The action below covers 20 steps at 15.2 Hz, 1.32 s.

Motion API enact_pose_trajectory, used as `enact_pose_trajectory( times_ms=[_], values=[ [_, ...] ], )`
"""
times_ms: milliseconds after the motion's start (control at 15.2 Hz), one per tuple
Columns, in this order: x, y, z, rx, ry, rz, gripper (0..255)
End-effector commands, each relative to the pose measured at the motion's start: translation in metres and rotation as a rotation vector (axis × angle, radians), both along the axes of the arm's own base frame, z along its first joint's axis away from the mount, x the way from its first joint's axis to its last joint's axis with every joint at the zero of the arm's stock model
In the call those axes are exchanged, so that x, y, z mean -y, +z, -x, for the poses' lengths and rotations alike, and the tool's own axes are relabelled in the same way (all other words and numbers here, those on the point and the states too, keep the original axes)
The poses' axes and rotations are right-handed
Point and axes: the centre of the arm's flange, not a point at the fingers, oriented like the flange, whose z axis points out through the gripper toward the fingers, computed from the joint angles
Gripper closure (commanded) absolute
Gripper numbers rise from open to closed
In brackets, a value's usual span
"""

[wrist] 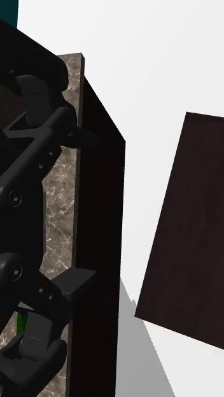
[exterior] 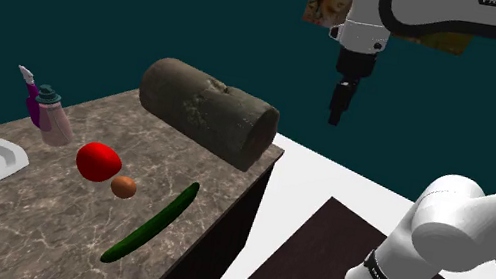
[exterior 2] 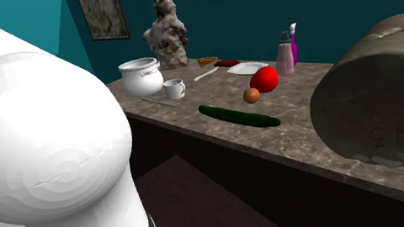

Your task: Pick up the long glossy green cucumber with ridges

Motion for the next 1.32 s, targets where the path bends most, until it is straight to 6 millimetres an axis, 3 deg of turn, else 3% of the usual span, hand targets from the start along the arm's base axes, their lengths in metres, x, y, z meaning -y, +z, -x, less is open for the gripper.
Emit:
enact_pose_trajectory(
  times_ms=[0,594,1254],
  values=[
    [0.000,0.000,0.000,0.000,0.000,0.000,0],
    [-0.090,-0.076,-0.007,0.019,-0.291,0.024,0],
    [-0.181,-0.163,-0.045,0.039,-0.614,0.050,0]
  ],
)
